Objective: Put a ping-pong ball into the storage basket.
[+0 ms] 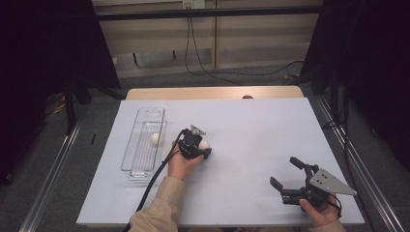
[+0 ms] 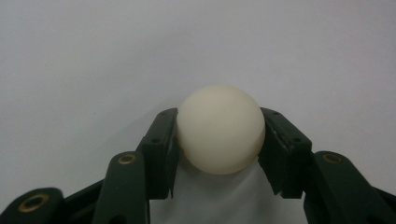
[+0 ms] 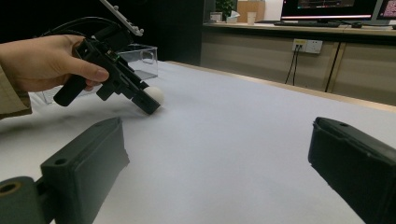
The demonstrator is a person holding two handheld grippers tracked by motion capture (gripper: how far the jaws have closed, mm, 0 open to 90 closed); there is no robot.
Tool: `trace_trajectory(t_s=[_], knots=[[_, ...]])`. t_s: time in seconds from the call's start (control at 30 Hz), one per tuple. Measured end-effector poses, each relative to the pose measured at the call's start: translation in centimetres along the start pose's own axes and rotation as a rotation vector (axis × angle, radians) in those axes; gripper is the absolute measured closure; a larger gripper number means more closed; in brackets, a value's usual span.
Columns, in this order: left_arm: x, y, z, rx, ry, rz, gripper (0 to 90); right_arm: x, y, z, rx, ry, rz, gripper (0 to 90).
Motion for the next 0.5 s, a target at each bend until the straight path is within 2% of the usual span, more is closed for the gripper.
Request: trace_trajectory(t_s=[0.5], knots=[[0.07,-0.17,-0.06,-0.007,-0.011,0.006,50.9,-0.01,-0.01,0.0,0.0,0.0,0.0,3.4]])
Point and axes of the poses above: each handheld gripper's, and its own axes: y roughly forward along the jaws, z roughly out of its underside, x roughly to its left, the point moved 4 cm from there along y, roughly forward along the jaws, and after that the axes turned 6 degrees about -x, right-handed, at the moved point
